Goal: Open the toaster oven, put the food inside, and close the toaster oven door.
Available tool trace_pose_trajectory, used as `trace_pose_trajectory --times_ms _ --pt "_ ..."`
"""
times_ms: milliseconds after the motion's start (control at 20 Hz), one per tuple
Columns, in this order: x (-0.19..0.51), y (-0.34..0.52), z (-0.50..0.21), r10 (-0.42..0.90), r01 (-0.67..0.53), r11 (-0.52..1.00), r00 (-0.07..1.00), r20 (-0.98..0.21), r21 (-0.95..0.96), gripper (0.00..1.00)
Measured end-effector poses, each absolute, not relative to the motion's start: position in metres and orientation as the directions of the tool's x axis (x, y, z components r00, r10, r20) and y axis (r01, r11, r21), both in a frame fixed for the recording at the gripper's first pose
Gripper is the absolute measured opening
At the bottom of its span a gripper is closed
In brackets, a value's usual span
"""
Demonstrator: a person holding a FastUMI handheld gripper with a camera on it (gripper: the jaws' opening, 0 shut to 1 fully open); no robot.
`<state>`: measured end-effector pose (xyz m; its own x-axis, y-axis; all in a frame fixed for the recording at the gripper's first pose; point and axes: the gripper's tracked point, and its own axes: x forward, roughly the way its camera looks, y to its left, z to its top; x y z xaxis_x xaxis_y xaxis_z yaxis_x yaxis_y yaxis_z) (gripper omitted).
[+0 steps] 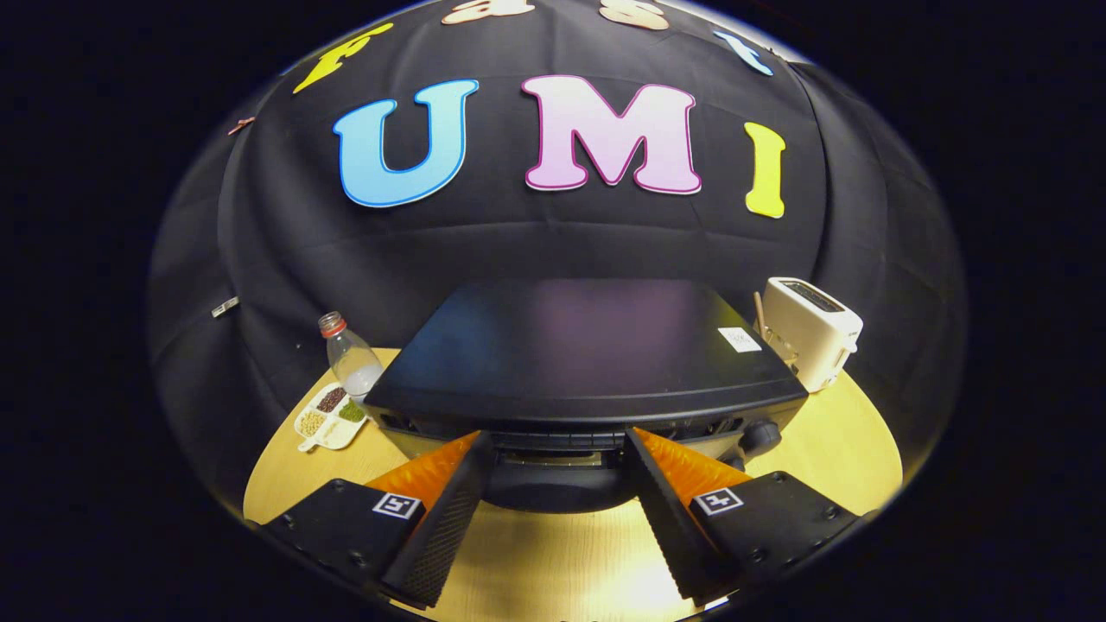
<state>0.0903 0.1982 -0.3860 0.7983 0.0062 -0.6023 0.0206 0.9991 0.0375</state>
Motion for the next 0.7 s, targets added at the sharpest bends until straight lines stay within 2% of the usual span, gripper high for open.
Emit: trace_pose_trajectory --times_ms 350,700 --pt "-0.025 0.193 -0.437 0.075 -0.019 0.997 0.608 -0.791 0.08 0.98" --pt "-0.053 0.189 -0.444 0.103 -0.03 0.994 0.54 -0.836 0.103 0.97"
